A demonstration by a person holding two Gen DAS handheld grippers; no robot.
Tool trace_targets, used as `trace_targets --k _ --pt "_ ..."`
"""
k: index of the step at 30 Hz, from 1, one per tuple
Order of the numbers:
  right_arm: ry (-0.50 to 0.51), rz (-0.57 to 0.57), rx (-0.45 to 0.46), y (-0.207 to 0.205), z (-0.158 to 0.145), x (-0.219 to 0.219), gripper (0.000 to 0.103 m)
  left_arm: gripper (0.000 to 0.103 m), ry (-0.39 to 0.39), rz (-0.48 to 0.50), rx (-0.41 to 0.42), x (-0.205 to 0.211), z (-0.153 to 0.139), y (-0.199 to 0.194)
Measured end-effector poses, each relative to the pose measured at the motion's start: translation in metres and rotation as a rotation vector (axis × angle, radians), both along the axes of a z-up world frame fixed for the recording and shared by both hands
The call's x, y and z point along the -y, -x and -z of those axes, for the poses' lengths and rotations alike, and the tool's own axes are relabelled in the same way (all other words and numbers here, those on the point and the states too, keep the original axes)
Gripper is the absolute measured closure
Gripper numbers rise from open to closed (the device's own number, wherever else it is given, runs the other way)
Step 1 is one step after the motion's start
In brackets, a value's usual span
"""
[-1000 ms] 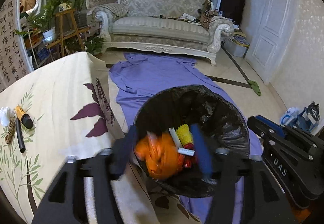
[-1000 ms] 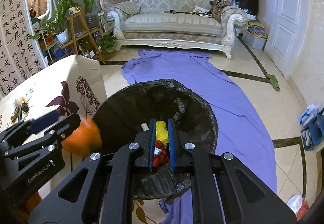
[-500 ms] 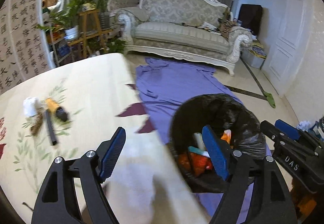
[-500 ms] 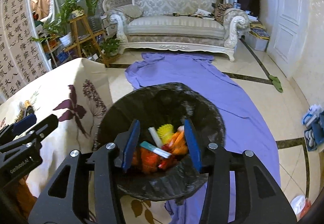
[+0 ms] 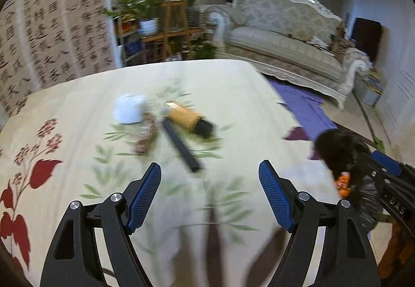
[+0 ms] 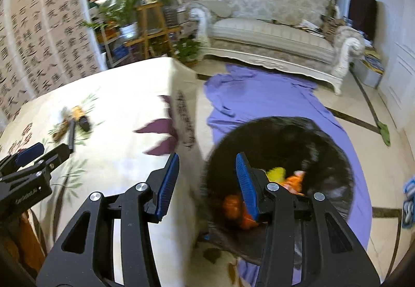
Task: Collect trash
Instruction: 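Move both open tools back over the remaining trash on the bed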
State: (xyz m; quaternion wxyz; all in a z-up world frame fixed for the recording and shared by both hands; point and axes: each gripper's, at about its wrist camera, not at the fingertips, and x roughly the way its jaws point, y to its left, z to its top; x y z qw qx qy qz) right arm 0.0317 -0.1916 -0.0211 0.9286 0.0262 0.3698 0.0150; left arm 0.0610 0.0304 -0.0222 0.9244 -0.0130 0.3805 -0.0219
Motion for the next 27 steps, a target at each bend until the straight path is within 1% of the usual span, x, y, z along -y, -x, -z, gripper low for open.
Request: trace_targets --k 5,13,15,16,21,22,27 --pt "0.005 -0.088 -0.005 -0.011 -0.001 -0.041 0.059 0.028 -0.012 -0.057 -0.015 -0.032 0.002 -0.004" --pt "0.005 -0.236 -0.02 -0.024 0.0 -0.102 0.06 0.028 -0.021 -0.134 -0.017 -0.082 0.004 0.003" --pt "0.005 -0.266 -0.025 -0.027 0.002 -0.114 0.063 0.028 -0.017 -0.156 -0.022 -0.094 0.005 0.005" --pt "0.006 -0.281 -0.027 -0.029 0.002 -0.121 0.069 0.028 -0.015 -0.162 -0.023 -0.097 0.006 0.007" --pt "0.018 -0.347 -0.053 -0.042 0.008 -0.158 0.073 0.028 0.001 -0.191 -0.029 -0.115 0.008 0.011" --pt "0.024 -0.357 -0.06 -0.044 0.01 -0.164 0.077 0.028 0.005 -0.195 -0.029 -0.119 0.008 0.01" --pt "0.057 -0.4 -0.091 -0.057 0.018 -0.191 0.079 0.028 0.028 -0.203 -0.031 -0.127 0.009 0.011"
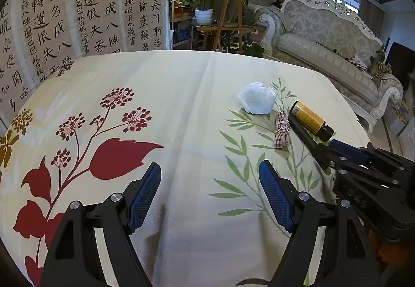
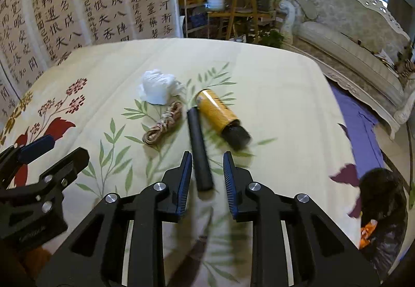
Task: Collect trash
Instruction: 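Move both open tools back over the remaining trash on the bed, then grasp the second black stick with the right tool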
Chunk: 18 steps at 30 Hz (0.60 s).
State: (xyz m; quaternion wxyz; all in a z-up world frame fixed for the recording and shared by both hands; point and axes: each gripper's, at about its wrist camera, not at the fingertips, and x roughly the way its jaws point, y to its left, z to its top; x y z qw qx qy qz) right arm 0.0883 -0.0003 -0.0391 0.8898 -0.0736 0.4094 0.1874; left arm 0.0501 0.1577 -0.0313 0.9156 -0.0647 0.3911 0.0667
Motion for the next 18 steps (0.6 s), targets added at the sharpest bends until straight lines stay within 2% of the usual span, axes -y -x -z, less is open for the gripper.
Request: trace_targets --k 6,10,18 --pt "0.026 -0.011 -0.022 -0.012 0.006 -0.014 0.078 0.028 0.023 0.002 -0.004 -0.003 0.001 -0.001" --pt "0.037 -0.019 -0.018 -0.008 0.006 -0.015 0.09 0.028 0.026 0.007 0.0 -0.003 0.0 -0.002" --pt "0.031 -0.01 -0.018 0.016 0.006 0.006 0.09 0.028 0.022 0.021 -0.001 0.002 0.002 -0.004"
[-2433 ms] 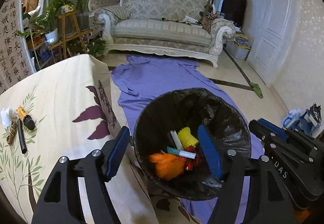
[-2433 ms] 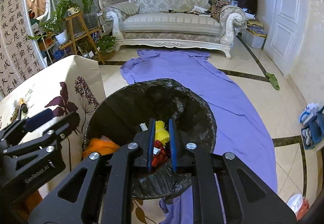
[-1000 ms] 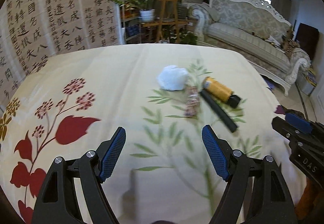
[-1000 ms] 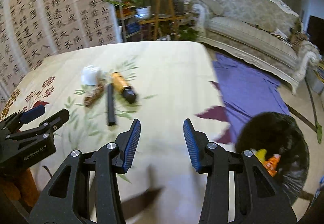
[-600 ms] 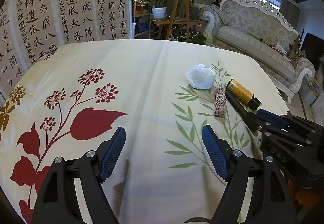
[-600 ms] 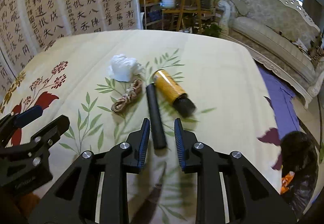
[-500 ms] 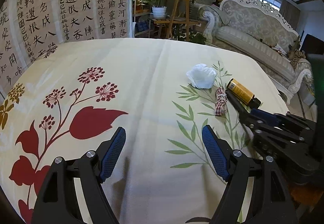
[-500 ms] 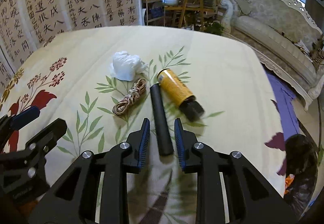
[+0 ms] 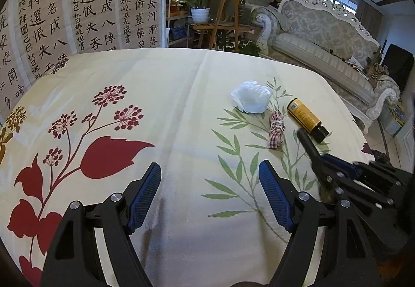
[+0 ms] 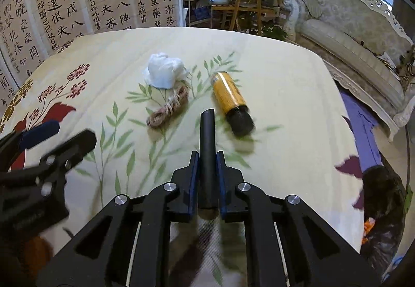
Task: Collect trash
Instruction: 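Grasp the second black stick with the right tool, then grasp the red-and-white twine bundle with the left tool while the right tool holds the stick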
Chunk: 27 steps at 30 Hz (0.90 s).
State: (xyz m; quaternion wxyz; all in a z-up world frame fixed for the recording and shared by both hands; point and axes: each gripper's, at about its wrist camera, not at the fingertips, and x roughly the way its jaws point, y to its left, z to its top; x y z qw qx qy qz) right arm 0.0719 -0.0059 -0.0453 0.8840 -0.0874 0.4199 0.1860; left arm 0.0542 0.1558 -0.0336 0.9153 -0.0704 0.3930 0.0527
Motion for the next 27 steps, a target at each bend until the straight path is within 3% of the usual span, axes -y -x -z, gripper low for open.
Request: trace_targets --k 13,27 --pt "0.008 0.154 0.008 0.0 0.0 0.06 0.09 0.028 -0.017 0.038 -0.005 0.021 0.001 -0.006" --pt "-0.003 0.174 0.001 -0.047 0.0 0.064 0.09 0.028 -0.034 0.104 -0.004 0.049 0.003 -0.039"
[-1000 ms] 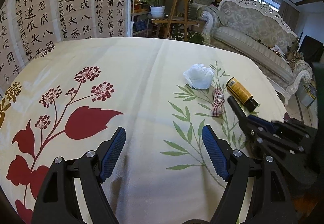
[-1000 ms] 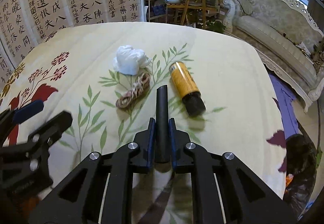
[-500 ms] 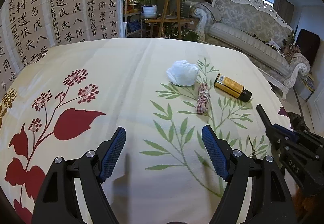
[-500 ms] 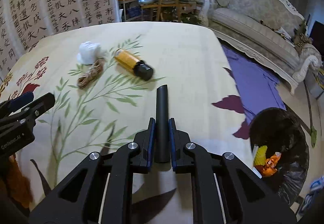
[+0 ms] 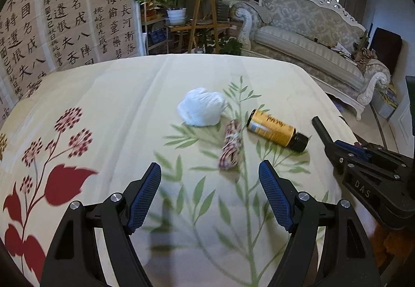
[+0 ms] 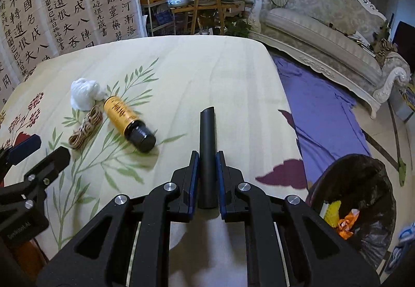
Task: Collect trash
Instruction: 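Grasp the red-and-white twine bundle with the left tool while the right tool holds the stick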
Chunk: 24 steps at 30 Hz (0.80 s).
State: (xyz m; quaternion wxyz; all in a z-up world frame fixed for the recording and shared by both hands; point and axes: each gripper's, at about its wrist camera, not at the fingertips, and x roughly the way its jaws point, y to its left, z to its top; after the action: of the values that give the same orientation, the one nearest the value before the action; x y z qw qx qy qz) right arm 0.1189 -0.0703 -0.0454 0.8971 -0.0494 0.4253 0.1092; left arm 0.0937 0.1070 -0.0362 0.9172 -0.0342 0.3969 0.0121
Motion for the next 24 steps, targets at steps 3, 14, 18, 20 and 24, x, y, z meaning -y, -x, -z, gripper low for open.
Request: trace_targets --k 3,14,18,20,24 --pt "-0.004 -0.001 -0.001 -0.002 0.0 0.001 0.09 0.034 0.003 0.015 -0.012 0.002 0.001 -0.012" --pt "-0.017 -0.001 -0.005 -0.006 0.0 0.001 0.09 0.088 0.013 0.065 -0.063 0.007 0.009 -0.03" --pt "-0.016 -0.001 -0.003 -0.006 0.0 0.001 0.09 0.089 0.038 0.065 -0.061 0.003 0.01 -0.027" --pt "-0.018 0.0 -0.004 -0.006 0.0 0.002 0.092 0.089 0.041 0.065 -0.059 0.002 0.009 -0.025" --pt "-0.026 0.002 -0.005 -0.004 -0.002 0.002 0.092 0.089 0.041 0.062 -0.051 0.001 0.006 -0.02"
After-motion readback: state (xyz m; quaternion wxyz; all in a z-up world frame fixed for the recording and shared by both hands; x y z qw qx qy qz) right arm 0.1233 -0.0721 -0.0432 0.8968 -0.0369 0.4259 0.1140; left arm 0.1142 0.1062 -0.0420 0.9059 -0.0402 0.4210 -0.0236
